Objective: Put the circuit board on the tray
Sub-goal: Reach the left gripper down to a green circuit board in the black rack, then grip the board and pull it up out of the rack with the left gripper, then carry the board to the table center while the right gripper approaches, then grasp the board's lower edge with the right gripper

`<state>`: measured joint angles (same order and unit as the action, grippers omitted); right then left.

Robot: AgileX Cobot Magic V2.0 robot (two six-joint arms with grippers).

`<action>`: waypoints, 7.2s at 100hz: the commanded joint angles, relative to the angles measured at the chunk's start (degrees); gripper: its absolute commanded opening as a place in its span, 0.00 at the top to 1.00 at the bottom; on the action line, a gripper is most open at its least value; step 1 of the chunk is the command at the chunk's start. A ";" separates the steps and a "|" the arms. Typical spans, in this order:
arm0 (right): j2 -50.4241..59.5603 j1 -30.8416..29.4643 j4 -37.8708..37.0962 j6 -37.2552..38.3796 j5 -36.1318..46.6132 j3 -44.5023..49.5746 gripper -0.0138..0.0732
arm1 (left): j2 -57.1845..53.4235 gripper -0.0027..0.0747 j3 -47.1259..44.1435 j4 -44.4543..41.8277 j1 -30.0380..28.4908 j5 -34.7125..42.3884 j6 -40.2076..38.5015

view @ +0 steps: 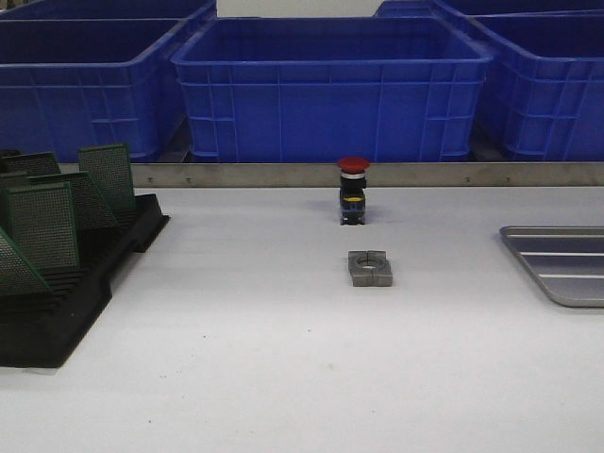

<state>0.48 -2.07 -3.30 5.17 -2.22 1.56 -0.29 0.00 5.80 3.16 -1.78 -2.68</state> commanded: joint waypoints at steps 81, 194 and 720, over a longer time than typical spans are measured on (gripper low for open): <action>1.61 -0.35 -0.37 -0.04 4.71 -0.74 0.97 | -1.75 0.99 3.42 4.58 0.43 7.72 0.04; 1.61 -0.35 -0.37 -0.04 4.71 -0.74 0.97 | 55.71 0.40 55.33 20.25 0.43 -49.82 56.85; -71.79 49.86 13.91 -22.95 -5.04 -44.82 0.70 | 80.37 0.99 56.03 53.56 29.80 -45.57 88.96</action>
<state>-72.51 47.79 10.99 -17.38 -10.56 -41.34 81.55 54.59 55.93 32.48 -47.17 86.49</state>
